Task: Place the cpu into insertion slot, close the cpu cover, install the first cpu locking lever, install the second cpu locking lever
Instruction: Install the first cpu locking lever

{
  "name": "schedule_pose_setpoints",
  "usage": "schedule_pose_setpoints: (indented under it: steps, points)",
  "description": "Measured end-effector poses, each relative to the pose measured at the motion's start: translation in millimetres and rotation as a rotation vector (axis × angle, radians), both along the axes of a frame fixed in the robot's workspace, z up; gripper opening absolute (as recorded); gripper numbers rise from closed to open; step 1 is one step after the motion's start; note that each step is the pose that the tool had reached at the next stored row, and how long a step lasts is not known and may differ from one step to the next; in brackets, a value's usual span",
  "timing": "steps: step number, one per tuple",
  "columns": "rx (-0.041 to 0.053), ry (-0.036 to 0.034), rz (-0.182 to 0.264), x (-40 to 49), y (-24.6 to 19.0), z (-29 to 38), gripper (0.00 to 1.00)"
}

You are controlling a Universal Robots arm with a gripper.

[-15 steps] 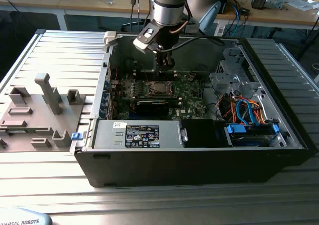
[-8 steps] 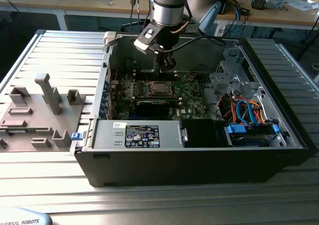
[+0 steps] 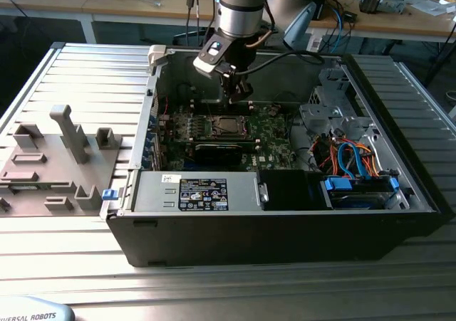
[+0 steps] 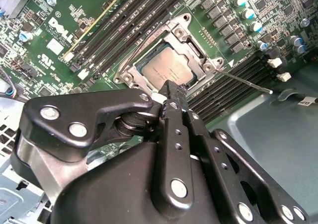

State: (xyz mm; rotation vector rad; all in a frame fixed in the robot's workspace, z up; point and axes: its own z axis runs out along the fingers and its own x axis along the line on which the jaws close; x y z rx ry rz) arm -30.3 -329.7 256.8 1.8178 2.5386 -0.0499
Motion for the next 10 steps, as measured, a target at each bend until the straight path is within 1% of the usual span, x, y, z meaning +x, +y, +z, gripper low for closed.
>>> schedule_pose_setpoints:
  steps: [10]
  points:
    - [-0.0001,0.0000,0.042,0.0,0.0,0.0,0.11]
